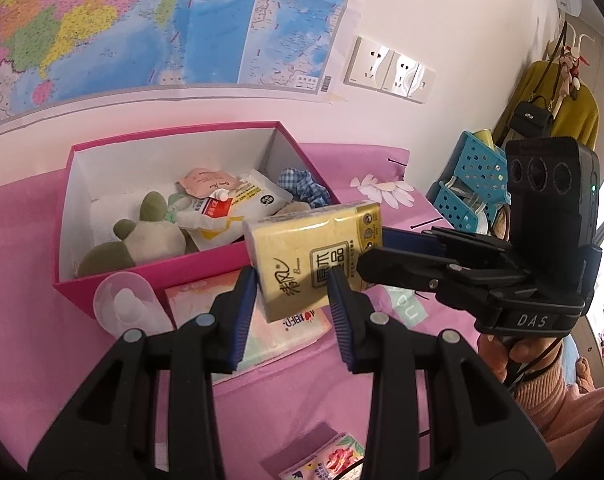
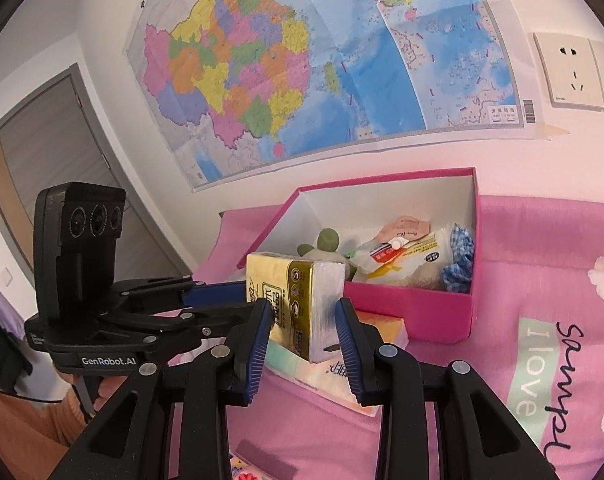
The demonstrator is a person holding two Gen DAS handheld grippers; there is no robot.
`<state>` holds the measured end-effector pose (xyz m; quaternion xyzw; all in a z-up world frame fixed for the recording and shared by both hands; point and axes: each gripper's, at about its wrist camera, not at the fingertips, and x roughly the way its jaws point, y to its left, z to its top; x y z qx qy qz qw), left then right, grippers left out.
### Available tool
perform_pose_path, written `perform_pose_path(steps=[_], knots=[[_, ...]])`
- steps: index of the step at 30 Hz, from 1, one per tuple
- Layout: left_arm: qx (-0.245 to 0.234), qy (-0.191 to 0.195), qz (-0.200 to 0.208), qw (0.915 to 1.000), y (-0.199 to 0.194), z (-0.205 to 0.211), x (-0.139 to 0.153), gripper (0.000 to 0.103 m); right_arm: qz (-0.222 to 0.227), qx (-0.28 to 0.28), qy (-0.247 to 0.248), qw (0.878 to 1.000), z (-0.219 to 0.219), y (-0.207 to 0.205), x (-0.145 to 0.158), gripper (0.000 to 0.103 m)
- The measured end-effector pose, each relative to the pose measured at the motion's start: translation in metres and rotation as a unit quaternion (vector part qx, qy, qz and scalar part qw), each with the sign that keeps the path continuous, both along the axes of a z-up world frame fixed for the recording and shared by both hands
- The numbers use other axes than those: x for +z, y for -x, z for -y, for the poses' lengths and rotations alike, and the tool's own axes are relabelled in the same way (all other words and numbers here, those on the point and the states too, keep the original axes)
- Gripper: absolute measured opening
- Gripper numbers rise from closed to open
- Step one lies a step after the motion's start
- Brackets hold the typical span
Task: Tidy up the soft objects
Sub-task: 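Carry the yellow tissue pack over the pink box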
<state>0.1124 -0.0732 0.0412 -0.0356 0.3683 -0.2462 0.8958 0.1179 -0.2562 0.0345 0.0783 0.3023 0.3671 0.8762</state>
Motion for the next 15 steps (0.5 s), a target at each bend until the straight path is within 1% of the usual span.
perform_pose_path(steps=[15], knots=[[0.002, -0.006, 0.002, 1.0000, -0.013, 0.002, 0.002, 0.038, 0.000, -0.005, -0.006, 1.000, 0.000, -0.007, 0.001, 0.034]])
